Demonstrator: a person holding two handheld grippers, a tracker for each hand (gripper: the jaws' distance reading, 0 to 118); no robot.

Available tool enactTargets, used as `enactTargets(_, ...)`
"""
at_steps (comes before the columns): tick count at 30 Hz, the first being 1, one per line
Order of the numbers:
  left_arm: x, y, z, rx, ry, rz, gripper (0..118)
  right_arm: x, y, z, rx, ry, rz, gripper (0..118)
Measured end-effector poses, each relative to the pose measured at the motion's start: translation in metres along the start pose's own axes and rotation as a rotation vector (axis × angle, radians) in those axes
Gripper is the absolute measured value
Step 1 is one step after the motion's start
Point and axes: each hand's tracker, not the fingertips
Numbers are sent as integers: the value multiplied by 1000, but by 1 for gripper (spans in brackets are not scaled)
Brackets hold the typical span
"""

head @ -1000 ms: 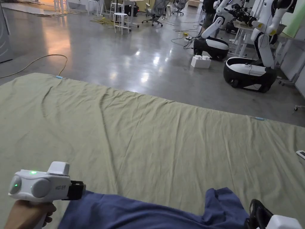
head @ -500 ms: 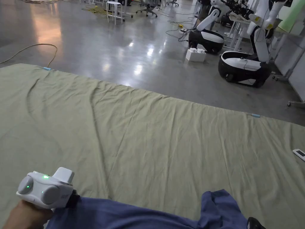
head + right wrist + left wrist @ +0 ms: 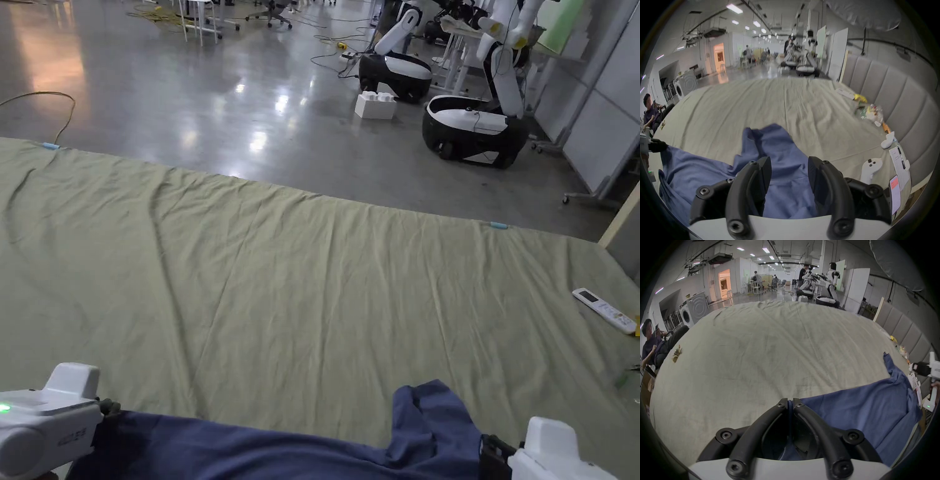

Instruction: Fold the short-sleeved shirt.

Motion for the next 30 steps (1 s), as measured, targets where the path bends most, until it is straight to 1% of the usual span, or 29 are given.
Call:
enactTargets(2, 4, 0, 13, 17, -6, 17, 5, 13, 7, -27, -110, 13, 22, 60)
enactTargets(3, 7, 2, 21, 52, 35, -20, 5, 16, 9, -38, -142, 18, 26, 66)
enactTargets(4, 10, 0, 27, 60, 35, -23, 5, 17, 10, -49, -153, 14, 39, 70)
enactTargets(5, 11, -1, 32, 69, 31, -23, 5, 15, 12, -55, -185, 29, 57, 72)
enactTargets(7, 15, -2, 40, 60, 5, 9, 5, 15, 13, -73, -221, 34, 56, 75)
enactTargets(8, 16, -3, 43, 67, 12, 12, 5, 16, 13, -82, -239, 46, 48, 75)
enactTargets(9, 17, -3, 45, 63, 13, 15, 5, 14, 13, -86, -250, 34, 42, 75)
enactTargets(10, 17, -2, 46, 64, 15, 23, 5, 12, 12, -92, -264, 17, 51, 72)
enactTargets(11, 18, -3, 47, 47, -4, 50, 5, 10, 10, -96, -272, 10, 63, 64)
enactTargets(12, 19, -4, 48, 44, -5, 51, 5, 8, 8, -99, -279, 22, 74, 52)
enactTargets(13, 20, -4, 49, 41, -6, 54, 5, 8, 6, -103, -288, 46, 88, 45)
enactTargets(14, 20, -5, 49, 47, 2, 56, 5, 6, 4, -101, -274, 61, 87, 33)
enactTargets(15, 20, -5, 50, 41, -4, 62, 5, 4, 4, -99, -256, 60, 96, 27)
enactTargets(17, 22, -6, 51, 40, -2, 64, 5, -1, 7, -96, -245, 92, 114, 16)
enactTargets(18, 20, -6, 49, 40, 1, 64, 5, -2, 7, -95, -250, 91, 114, 5)
enactTargets(21, 20, -5, 52, 39, 10, 70, 5, 0, 8, -85, -234, 83, 116, 4)
enactTargets(25, 17, -4, 61, 47, 10, 76, 5, 16, 11, -57, -154, 106, 16, 3)
enactTargets(28, 16, -4, 73, 63, 6, 77, 5, 24, 13, -25, -96, 125, 8, 3)
enactTargets(30, 13, -8, 83, 89, -10, 72, 5, 22, 13, 6, -59, 138, 3, 3)
